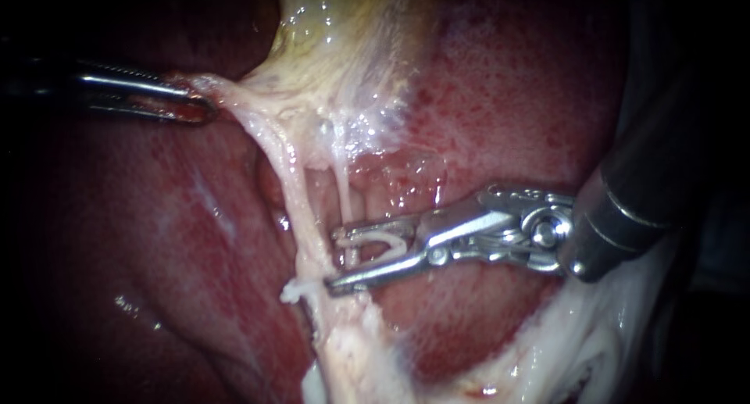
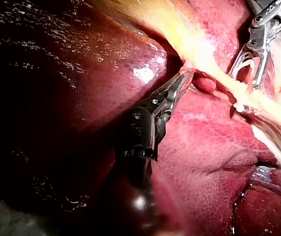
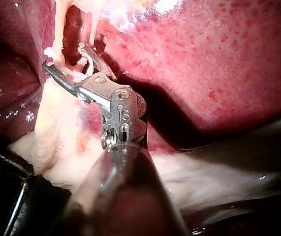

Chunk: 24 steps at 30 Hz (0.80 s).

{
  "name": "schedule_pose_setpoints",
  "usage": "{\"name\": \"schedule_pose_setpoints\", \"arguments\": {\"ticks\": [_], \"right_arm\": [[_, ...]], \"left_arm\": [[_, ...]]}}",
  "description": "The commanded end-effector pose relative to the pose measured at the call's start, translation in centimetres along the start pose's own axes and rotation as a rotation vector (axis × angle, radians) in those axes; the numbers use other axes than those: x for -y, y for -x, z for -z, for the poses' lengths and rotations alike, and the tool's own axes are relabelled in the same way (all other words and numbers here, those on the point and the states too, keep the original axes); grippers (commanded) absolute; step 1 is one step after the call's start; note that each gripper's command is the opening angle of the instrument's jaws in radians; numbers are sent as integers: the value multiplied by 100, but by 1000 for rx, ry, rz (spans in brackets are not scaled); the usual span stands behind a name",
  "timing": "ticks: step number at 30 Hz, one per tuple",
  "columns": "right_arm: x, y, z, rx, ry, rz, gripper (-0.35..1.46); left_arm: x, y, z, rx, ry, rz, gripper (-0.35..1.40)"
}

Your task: Clipping second clip left tube

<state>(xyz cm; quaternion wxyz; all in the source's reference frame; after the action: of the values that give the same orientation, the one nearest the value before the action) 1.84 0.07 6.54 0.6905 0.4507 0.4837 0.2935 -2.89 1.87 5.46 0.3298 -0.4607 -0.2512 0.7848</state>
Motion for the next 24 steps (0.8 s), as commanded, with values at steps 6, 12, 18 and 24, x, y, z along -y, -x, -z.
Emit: {"name": "schedule_pose_setpoints", "arguments": {"ticks": [6, 12, 18, 24], "right_arm": [[2, -4, -12, -5, -37, -13, 50], [8, -9, -27, 16, -69, -2, 49], [15, -11, -46, 17, -83, 3, 49], [27, -16, -61, -13, -115, 6, 49]], "left_arm": [[0, 0, 0, 0, 0, 0, -35], [0, 0, 0, 0, 0, 0, -35], [0, 0, -1, 0, -1, 0, -35], [1, 0, -2, 0, -1, 0, -35]]}}
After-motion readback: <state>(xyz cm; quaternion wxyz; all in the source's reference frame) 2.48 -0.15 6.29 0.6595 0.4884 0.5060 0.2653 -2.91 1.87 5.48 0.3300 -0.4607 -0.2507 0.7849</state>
